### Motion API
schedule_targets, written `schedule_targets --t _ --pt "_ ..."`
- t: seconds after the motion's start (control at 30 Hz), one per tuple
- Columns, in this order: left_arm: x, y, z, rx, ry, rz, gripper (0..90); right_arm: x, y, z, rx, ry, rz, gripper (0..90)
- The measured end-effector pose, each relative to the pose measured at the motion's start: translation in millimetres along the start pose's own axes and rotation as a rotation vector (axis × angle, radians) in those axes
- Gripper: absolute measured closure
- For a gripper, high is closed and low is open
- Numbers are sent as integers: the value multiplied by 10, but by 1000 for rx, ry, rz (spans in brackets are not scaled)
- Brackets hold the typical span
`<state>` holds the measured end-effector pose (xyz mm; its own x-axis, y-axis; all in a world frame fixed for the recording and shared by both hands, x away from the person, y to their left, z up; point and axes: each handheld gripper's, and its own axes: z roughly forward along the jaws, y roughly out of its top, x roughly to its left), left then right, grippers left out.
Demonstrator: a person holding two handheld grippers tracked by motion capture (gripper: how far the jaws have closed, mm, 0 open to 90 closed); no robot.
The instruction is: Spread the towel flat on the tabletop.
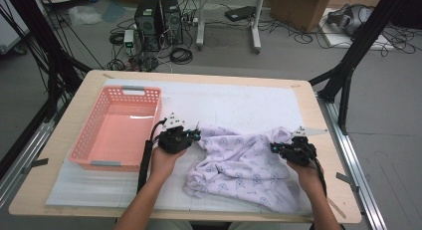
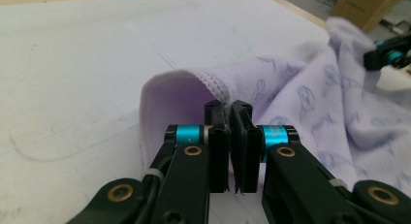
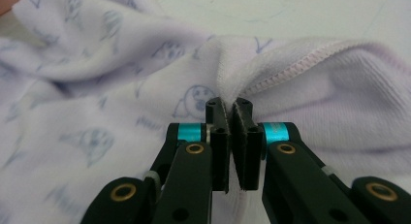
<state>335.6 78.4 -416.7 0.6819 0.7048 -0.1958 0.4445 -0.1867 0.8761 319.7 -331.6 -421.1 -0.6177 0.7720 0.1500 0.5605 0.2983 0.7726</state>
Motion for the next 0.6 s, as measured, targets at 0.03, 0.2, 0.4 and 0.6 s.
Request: schedule_targets --t 0.03,0.2,0.4,0.6 --pt "-20 -32 -37 5 -3 -5 859 28 -41 -68 6 -3 -10 864" --pt "-129 -276 -170 38 -38 -9 858 131 -331 -432 28 -15 -25 864" --pt "-222 -460 -335 76 -46 19 857 206 -633 -778 69 -25 8 864" --pt "-226 -318 -359 59 -78 -9 670 212 -603 -914 80 -60 28 719"
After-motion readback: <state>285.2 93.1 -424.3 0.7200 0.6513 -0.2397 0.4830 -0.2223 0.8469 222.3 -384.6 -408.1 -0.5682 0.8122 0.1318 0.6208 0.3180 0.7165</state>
